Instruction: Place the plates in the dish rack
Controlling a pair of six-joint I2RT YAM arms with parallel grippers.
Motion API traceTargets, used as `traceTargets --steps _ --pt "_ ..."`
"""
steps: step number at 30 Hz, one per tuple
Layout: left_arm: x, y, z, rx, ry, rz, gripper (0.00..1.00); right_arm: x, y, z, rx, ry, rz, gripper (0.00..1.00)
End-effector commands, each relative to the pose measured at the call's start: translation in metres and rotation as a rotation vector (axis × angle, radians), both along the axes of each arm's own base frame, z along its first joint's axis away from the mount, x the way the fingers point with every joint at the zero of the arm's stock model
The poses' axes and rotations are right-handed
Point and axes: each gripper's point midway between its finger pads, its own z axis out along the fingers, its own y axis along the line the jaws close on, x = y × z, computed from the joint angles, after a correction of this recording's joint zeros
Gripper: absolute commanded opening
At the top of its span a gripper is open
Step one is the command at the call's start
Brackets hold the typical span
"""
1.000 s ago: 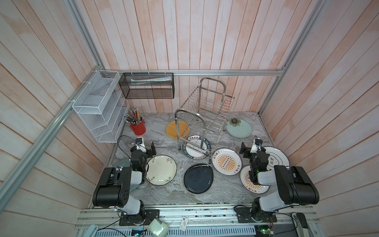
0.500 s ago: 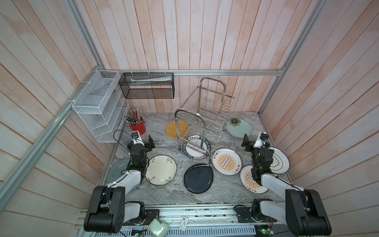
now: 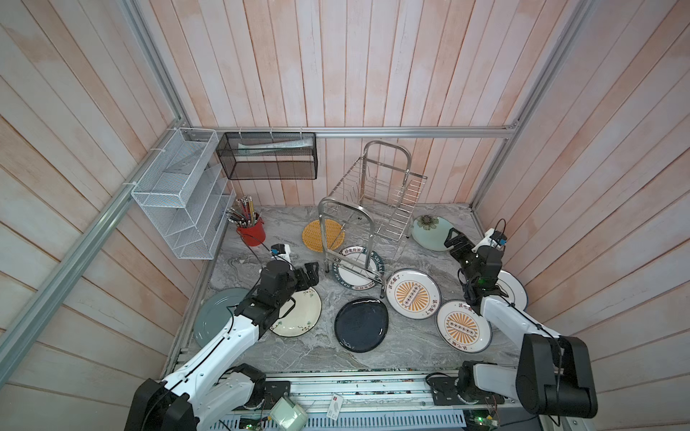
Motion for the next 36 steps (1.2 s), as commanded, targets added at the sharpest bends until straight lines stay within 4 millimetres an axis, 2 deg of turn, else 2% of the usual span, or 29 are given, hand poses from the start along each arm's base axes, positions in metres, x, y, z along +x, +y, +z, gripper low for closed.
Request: traceTargets --steps 1,4,6,9,11,14,17,24,36 --pt "-0.005 -0.035 0.009 -0.126 0.046 -0.062 1.0 0.0 0.03 -0.02 0.044 0.094 0.111 0.98" --pt "0.003 -0.052 0.0 -0.226 0.098 -0.051 0.95 -0.007 0.038 -0.034 0.029 0.131 0.14 0.97" --pt "0.01 -0.06 -0.006 -0.281 0.127 -0.045 0.79 -0.012 0.041 -0.036 0.046 0.127 0.151 0.96" --pt "0.018 -0.067 -0.01 -0.324 0.141 -0.04 0.5 -0.019 0.045 -0.037 0.058 0.118 0.178 0.94" --pt "0.026 -0.065 -0.021 -0.317 0.18 0.002 0.42 -0.021 0.047 -0.04 0.062 0.126 0.188 0.94" --pt "0.038 -0.066 -0.026 -0.403 0.193 -0.012 0.28 -0.022 0.05 -0.04 0.061 0.129 0.209 0.94" --pt "0.047 -0.065 -0.025 -0.481 0.19 -0.013 0.22 -0.022 0.053 -0.04 0.062 0.13 0.224 0.94" --pt "0.062 -0.068 -0.02 -0.627 0.179 -0.042 0.17 -0.02 0.06 -0.045 0.073 0.144 0.262 0.94" --pt "0.09 -0.079 -0.025 -0.748 0.171 -0.058 0.16 -0.005 0.068 -0.042 -0.004 0.163 0.334 0.98"
